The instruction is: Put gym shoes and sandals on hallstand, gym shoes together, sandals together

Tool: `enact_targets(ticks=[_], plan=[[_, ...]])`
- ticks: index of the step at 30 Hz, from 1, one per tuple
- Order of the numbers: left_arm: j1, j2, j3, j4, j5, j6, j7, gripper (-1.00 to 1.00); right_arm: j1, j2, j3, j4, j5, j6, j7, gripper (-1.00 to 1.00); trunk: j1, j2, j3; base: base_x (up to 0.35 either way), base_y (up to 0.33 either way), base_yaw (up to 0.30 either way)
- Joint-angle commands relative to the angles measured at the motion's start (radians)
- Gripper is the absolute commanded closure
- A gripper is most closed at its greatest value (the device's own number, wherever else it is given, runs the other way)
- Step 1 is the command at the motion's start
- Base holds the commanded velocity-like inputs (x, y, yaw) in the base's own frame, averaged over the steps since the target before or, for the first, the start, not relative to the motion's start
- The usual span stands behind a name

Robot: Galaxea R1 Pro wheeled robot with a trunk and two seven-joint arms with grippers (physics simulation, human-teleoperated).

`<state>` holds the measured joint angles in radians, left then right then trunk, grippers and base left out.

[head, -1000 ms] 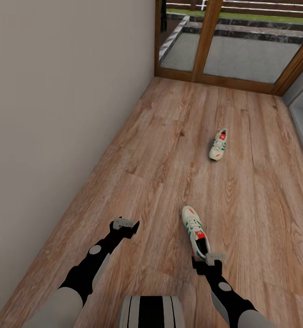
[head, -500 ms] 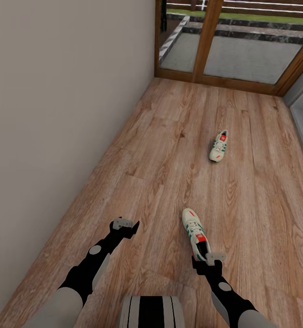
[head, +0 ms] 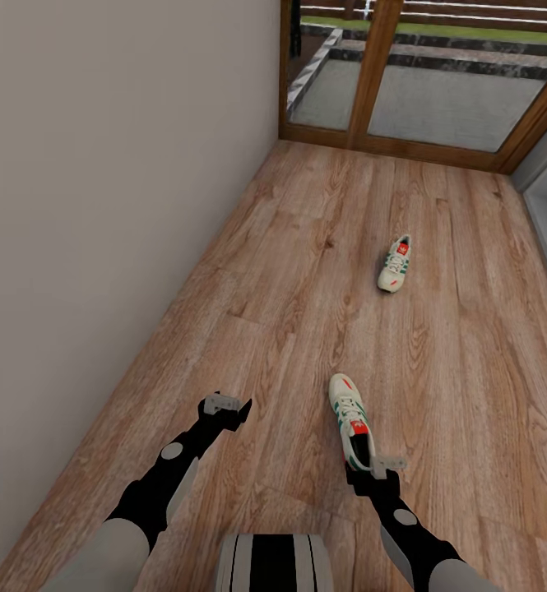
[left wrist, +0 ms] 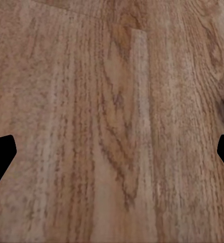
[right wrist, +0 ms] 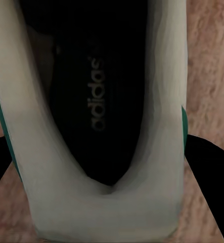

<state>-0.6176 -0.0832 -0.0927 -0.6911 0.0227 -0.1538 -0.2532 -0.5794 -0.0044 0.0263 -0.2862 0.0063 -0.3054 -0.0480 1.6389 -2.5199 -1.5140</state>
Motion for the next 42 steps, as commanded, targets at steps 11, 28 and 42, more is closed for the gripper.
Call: enact_targets(ticks=[11,28,42], plan=[[0.0,0.0,-0.001,0.001,0.003,-0.003,-0.003,-1.0,0.0,0.0,0.003,0.001,0.0,-0.003,-0.004,1.0,0.0,0.0,0.0,0.0,0.0,0.0],[0.002,0.014,0.009,-0.007,0.0,0.033,0.0,-1.0,0.0,0.005,0.008,-0.008,-0.002,-0.002,-0.003,1.0,-0.007,0.004,0.061,0.0,0.0,0.0],[0.009,0.033,0.012,0.004,-0.027,0.045,0.023,-1.0,0.0,0.017,0.001,-0.169,-0.001,-0.001,-0.006,1.0,-0.014,0.007,0.117,0.0,0.0,-0.009]])
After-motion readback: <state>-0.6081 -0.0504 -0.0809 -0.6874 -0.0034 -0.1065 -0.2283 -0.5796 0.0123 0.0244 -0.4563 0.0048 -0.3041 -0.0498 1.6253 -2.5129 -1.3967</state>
